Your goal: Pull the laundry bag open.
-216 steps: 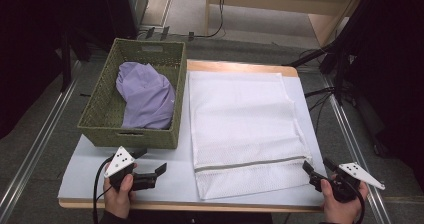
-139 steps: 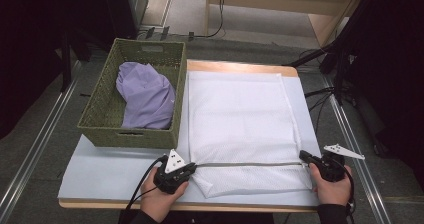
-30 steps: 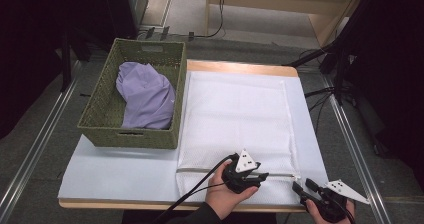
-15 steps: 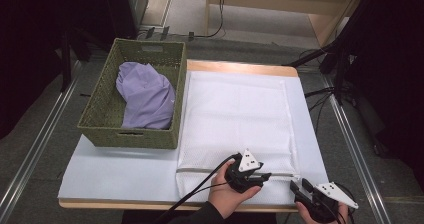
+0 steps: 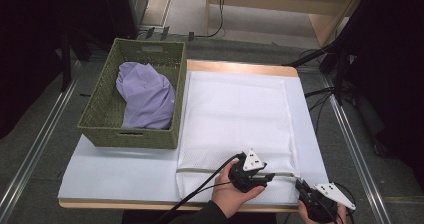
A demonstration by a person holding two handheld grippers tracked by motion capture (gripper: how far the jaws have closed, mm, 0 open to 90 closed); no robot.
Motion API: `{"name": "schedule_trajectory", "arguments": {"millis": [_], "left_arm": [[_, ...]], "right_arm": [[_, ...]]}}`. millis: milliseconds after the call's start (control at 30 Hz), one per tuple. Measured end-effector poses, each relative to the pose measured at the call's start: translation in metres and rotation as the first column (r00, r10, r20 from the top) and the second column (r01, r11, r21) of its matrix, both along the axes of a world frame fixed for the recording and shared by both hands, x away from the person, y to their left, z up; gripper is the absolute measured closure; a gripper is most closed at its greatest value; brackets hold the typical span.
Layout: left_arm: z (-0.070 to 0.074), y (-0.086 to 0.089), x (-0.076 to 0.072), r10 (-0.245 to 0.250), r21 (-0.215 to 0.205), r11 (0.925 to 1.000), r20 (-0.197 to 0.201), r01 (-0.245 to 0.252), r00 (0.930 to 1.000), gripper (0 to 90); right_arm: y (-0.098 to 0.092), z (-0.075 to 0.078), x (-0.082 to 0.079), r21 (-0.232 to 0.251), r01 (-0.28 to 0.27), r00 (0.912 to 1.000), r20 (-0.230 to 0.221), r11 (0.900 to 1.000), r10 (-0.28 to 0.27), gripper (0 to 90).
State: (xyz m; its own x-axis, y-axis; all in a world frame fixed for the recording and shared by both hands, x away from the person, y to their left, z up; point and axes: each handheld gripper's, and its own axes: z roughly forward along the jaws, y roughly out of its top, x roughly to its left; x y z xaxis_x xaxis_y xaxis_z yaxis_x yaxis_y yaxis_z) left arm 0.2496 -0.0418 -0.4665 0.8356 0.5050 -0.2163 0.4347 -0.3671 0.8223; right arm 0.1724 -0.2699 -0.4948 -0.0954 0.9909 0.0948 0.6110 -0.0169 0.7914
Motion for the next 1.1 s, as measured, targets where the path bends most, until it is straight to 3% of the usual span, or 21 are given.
{"name": "schedule_trajectory", "arguments": {"millis": [233, 300, 567, 800, 1100], "left_arm": [[0.002, -0.004, 0.003, -0.015, -0.003, 0.9999, -0.011, 0.015, 0.9998, 63.9], [0.003, -0.005, 0.003, -0.016, -0.010, 0.9998, -0.017, 0.016, 0.9997, 65.4], [0.005, -0.006, 0.006, -0.012, 0.000, 0.9999, -0.031, 0.012, 0.9994, 74.5], [0.010, -0.006, 0.016, 0.002, -0.005, 1.0000, -0.060, -0.002, 0.9982, 79.8], [0.023, -0.015, 0.019, -0.007, -0.041, 0.9992, -0.075, 0.003, 0.9972, 78.2]], "right_arm": [[-0.012, -0.001, 0.002, 0.124, -0.011, 0.9999, -0.003, 0.992, 0.012, 90.0], [-0.013, 0.000, 0.001, 0.138, -0.014, 0.9999, 0.010, 0.990, 0.012, 90.0], [-0.011, 0.007, -0.002, 0.136, -0.031, 0.9965, 0.081, 0.990, 0.021, 90.0], [-0.002, 0.017, -0.002, 0.092, -0.085, 0.9827, 0.172, 0.992, 0.068, 90.0], [0.007, 0.023, -0.004, 0.057, -0.108, 0.9726, 0.212, 0.992, 0.094, 90.0]]}}
